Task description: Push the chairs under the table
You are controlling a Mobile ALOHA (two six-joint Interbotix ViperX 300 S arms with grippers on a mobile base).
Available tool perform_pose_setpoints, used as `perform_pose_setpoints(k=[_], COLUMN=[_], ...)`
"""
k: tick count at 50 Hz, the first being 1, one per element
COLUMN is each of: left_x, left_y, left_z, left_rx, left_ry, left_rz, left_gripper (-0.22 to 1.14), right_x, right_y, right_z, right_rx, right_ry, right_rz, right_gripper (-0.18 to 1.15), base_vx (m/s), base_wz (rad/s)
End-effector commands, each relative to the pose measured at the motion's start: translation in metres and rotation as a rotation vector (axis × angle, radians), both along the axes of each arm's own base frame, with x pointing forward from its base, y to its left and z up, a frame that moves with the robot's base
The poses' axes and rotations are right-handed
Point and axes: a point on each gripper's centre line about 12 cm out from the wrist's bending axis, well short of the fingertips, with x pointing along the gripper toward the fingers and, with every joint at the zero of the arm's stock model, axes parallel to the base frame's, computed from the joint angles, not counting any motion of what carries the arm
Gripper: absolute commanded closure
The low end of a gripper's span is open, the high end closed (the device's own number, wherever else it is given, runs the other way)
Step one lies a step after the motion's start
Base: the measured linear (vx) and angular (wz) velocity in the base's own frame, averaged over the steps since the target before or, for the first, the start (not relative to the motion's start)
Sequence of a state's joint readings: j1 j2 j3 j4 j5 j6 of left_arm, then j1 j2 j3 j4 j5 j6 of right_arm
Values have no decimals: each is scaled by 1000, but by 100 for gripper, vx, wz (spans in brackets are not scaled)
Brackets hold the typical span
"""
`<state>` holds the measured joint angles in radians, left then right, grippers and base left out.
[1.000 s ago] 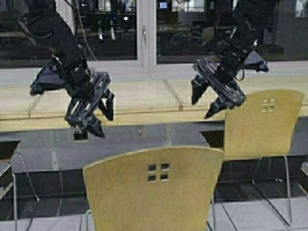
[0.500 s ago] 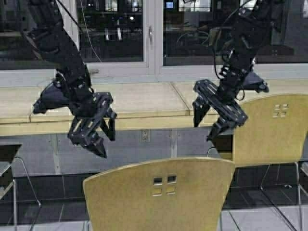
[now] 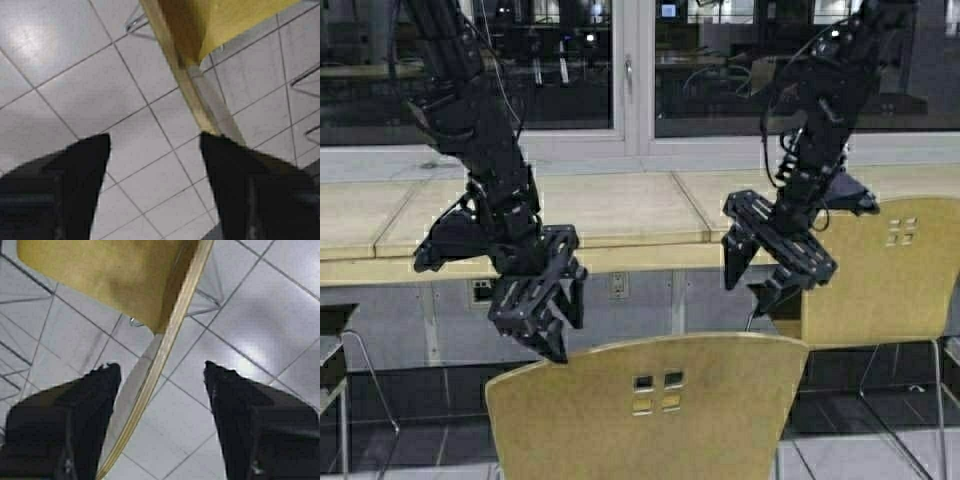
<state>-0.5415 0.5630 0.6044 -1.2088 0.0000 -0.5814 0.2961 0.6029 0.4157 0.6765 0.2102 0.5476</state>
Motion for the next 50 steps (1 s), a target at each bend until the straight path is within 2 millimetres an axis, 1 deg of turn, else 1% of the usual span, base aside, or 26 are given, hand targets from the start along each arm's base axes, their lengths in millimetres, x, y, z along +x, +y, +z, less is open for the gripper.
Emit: perform_pose_setpoints(k=[1, 8, 17, 23, 28, 39, 50], left_x=[7, 14, 28, 38, 46, 56, 68], left_y=[1, 7, 5, 7, 4, 1, -2], left_z=[2, -7, -16, -23, -30, -52, -74], left_rx=[-2, 10, 6, 3, 1, 7, 7], left_ry=[-20, -18, -24, -28, -32, -22, -21], left_rz=[30, 59, 71, 89, 92, 93, 103], left_gripper=[1, 1, 1, 1, 1, 1, 1], right_x=[12, 17, 23, 26, 28, 34, 47], right_y=[4, 5, 6, 5, 3, 6, 8], right_z=[5, -3, -18, -30, -40, -67, -89], right_rx=[10, 10, 5, 1, 0, 0, -5], right_ry=[-29, -25, -14, -1, 14, 51, 42], right_rz=[0, -1, -1, -4, -10, -3, 12], right_gripper=[9, 9, 9, 9, 9, 9, 9], base_vx=[0, 0, 0, 0, 0, 0, 0], base_wz=[0, 0, 0, 0, 0, 0, 0])
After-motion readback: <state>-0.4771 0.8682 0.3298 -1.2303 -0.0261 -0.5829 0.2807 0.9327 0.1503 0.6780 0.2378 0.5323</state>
